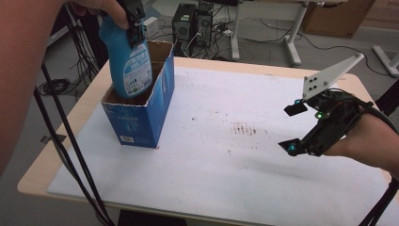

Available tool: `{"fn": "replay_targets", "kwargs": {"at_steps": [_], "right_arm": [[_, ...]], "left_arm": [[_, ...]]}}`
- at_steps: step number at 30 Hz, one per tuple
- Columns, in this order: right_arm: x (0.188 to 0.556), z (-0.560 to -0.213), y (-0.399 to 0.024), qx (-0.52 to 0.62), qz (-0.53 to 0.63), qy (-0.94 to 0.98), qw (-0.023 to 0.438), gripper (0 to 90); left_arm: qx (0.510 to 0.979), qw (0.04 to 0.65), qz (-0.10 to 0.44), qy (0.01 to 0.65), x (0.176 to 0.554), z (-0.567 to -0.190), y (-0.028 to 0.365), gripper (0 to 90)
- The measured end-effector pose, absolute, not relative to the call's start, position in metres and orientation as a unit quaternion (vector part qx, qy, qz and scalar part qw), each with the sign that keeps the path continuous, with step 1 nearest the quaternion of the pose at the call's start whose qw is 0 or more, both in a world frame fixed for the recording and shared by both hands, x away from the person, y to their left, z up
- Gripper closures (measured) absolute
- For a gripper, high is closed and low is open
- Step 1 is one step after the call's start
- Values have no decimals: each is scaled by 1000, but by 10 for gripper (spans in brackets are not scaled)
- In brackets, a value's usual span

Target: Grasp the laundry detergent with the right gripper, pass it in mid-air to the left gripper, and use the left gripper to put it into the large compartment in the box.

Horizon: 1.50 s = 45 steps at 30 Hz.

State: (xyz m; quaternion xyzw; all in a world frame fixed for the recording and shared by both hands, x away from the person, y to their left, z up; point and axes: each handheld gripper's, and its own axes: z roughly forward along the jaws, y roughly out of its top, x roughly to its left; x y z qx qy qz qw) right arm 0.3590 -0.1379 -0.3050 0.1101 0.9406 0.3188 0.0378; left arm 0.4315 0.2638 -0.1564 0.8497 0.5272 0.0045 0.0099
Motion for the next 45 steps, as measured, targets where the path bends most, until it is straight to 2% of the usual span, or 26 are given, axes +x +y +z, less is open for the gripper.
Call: {"fn": "replay_targets", "kwargs": {"at_steps": [12, 14, 16, 19, 24, 27, 38, 45], "right_arm": [[357, -310, -143, 122, 319, 939, 38, 6], [357, -311, -143, 124, 318, 939, 38, 6], [356, -311, -144, 126, 316, 940, 38, 6], [355, -311, -145, 126, 317, 939, 42, 6], [354, -310, -146, 129, 317, 939, 41, 6], [354, -311, -147, 130, 315, 939, 41, 6], [354, -313, -147, 131, 318, 938, 39, 6], [354, -313, -148, 135, 319, 937, 39, 6]], "left_arm": [[911, -20, 0, 411, 437, -230, 258, 375], [911, -20, 0, 411, 437, -230, 258, 375], [925, -23, 4, 379, 440, -250, 256, 374], [931, -28, 5, 365, 442, -267, 257, 374], [926, -13, 3, 377, 444, -287, 262, 373], [926, 3, 9, 377, 445, -288, 265, 373], [924, -5, -9, 381, 450, -286, 268, 364], [921, -3, -12, 390, 451, -272, 268, 315]]}}
